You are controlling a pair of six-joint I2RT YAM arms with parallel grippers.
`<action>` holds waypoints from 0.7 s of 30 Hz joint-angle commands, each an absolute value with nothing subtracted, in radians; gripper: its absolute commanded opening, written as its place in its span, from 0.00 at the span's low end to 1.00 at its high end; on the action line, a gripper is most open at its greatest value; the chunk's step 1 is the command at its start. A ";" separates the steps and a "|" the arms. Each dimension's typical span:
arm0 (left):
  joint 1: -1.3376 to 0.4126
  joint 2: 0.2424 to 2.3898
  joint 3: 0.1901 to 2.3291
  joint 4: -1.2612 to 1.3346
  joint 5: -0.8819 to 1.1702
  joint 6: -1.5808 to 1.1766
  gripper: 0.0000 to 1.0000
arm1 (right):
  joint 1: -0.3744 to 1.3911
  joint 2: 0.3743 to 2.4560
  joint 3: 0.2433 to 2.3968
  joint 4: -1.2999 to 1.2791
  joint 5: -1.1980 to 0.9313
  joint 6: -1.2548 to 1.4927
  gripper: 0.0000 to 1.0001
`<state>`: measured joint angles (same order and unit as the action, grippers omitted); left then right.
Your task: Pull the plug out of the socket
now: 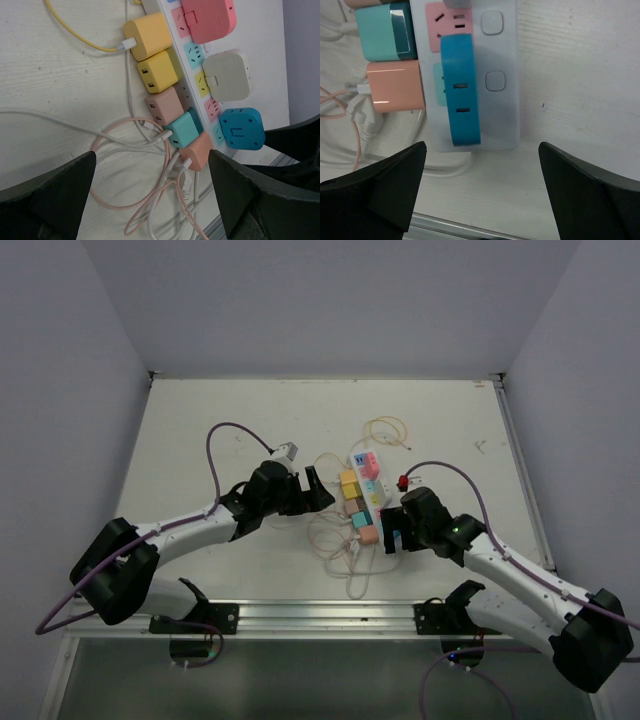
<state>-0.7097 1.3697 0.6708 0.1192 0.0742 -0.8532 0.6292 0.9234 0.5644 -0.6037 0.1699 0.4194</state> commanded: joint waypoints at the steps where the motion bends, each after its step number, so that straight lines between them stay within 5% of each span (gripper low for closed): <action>1: -0.716 1.364 0.698 0.169 0.052 -0.850 0.98 | 0.690 0.969 0.594 -0.588 0.228 0.457 0.99; 21: -0.716 1.348 0.686 0.163 0.048 -0.850 0.99 | 0.738 1.166 0.615 -0.502 0.252 0.459 0.99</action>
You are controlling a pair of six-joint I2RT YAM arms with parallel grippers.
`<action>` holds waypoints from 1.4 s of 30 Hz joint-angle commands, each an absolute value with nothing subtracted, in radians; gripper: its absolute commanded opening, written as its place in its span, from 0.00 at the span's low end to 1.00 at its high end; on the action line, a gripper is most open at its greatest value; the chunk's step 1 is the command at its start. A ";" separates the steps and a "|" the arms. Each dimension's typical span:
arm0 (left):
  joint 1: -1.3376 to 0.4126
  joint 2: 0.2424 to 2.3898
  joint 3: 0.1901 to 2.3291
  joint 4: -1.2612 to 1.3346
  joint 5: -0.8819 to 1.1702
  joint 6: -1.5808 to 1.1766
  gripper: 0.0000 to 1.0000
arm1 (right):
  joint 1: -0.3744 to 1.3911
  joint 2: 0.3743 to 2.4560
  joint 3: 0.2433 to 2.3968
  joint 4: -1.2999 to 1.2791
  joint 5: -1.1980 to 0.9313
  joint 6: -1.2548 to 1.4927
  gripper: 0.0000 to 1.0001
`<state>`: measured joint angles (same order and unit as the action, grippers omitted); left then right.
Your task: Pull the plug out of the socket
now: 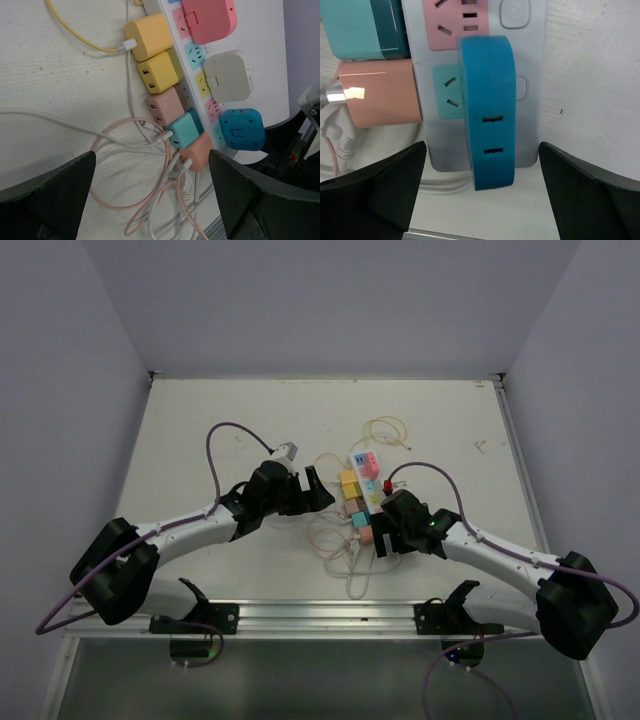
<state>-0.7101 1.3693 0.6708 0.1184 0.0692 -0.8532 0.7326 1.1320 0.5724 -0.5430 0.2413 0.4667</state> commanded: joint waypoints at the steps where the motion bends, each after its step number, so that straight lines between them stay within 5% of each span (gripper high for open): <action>1: -0.716 1.347 0.684 0.161 0.048 -0.850 0.99 | 0.739 1.175 0.615 -0.499 0.247 0.459 0.99; 6: -0.716 1.348 0.686 0.161 0.052 -0.862 0.99 | 0.736 1.198 0.611 -0.480 0.242 0.469 0.94; 18: -0.718 1.448 0.722 0.203 0.103 -0.939 0.99 | 0.736 1.123 0.584 -0.476 0.250 0.482 0.18; 21: -0.716 1.491 0.756 0.198 0.124 -0.956 0.99 | 0.736 1.109 0.586 -0.465 0.239 0.485 0.08; 30: -0.716 1.612 0.824 0.184 0.149 -1.012 0.98 | 0.736 1.103 0.578 -0.437 0.229 0.502 0.00; 38: -0.736 1.695 0.899 0.121 0.100 -1.008 0.80 | 0.735 1.120 0.577 -0.434 0.233 0.509 0.00; 42: -0.765 1.727 0.995 0.060 0.048 -1.012 0.79 | 0.735 1.118 0.574 -0.433 0.238 0.512 0.00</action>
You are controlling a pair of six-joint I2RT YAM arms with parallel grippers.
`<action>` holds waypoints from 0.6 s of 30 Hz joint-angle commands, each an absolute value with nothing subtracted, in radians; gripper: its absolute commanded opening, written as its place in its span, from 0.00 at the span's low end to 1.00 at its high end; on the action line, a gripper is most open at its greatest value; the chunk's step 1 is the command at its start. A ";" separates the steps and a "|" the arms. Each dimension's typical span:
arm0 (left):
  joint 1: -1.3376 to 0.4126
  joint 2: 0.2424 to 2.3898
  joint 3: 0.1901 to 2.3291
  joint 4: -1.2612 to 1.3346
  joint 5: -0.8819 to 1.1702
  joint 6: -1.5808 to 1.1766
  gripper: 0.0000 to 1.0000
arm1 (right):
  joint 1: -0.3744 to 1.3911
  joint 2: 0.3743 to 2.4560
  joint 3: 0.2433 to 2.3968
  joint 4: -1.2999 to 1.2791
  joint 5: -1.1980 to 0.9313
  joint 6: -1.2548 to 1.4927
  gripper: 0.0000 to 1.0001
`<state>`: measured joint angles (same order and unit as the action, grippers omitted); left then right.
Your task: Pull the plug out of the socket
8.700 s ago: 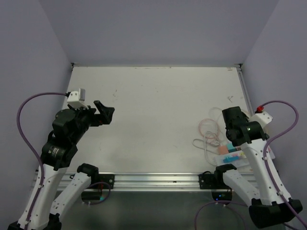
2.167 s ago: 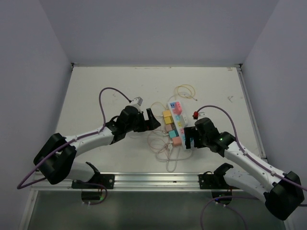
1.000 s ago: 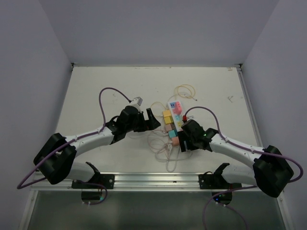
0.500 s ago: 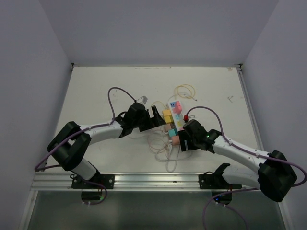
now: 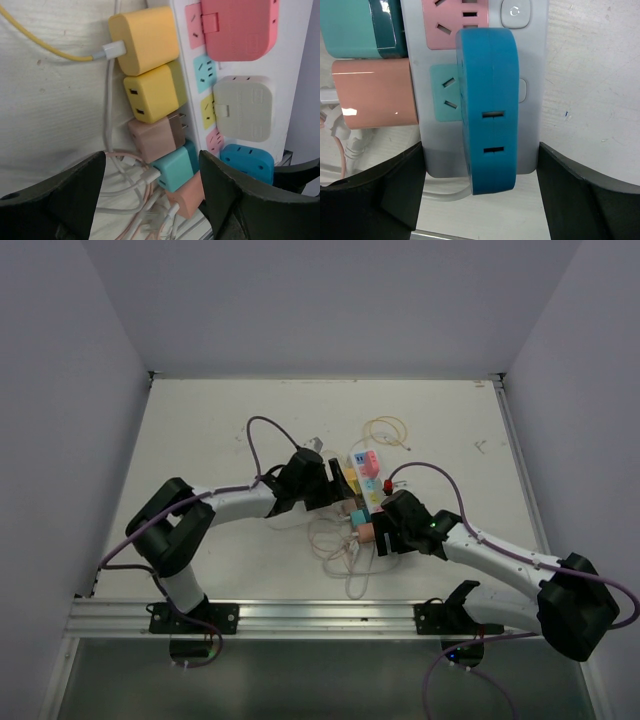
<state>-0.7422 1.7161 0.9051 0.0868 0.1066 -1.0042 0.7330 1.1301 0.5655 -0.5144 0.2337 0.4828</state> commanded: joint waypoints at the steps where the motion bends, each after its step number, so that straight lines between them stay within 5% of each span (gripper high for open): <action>1: -0.784 1.733 1.012 0.039 0.007 -1.022 0.79 | 0.735 1.120 0.575 -0.434 0.239 0.514 0.00; 9: -0.871 1.877 1.258 -0.356 -0.215 -1.055 0.67 | 0.735 1.105 0.572 -0.440 0.253 0.523 0.01; 18: -0.899 1.924 1.292 -0.394 -0.248 -1.086 0.66 | 0.735 1.091 0.563 -0.439 0.252 0.525 0.01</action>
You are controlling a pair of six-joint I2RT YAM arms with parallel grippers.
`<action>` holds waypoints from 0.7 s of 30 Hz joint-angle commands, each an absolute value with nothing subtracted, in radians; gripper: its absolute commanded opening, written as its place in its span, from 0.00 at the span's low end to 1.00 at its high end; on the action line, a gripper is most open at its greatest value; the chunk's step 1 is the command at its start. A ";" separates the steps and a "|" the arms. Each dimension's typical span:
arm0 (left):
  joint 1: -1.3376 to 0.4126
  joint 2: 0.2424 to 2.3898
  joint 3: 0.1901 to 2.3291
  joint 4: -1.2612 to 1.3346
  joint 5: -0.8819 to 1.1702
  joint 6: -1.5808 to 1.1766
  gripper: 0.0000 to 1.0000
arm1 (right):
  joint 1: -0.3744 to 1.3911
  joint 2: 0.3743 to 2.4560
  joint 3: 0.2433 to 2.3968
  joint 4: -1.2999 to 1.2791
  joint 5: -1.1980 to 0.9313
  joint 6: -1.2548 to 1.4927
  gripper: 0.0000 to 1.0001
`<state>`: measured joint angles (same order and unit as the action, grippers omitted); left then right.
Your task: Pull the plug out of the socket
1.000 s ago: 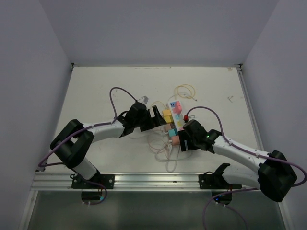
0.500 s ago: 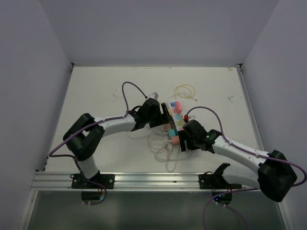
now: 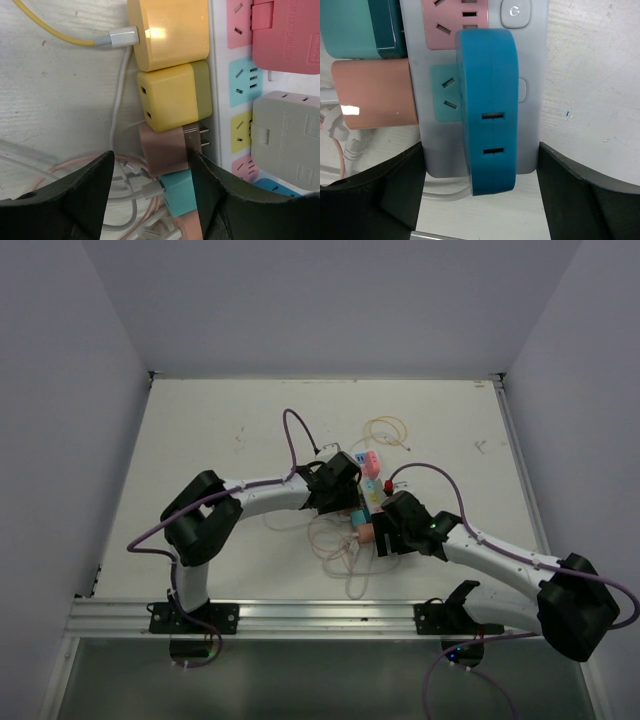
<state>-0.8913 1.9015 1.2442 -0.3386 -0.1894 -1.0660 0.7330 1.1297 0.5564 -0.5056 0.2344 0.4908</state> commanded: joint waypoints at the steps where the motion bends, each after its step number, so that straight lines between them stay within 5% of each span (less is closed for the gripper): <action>1: -0.899 1.928 1.293 -0.393 -0.242 -1.089 0.66 | 0.735 1.089 0.563 -0.436 0.252 0.523 0.01; 21: -0.925 1.951 1.316 -0.362 -0.264 -1.184 0.69 | 0.735 1.101 0.558 -0.425 0.242 0.525 0.01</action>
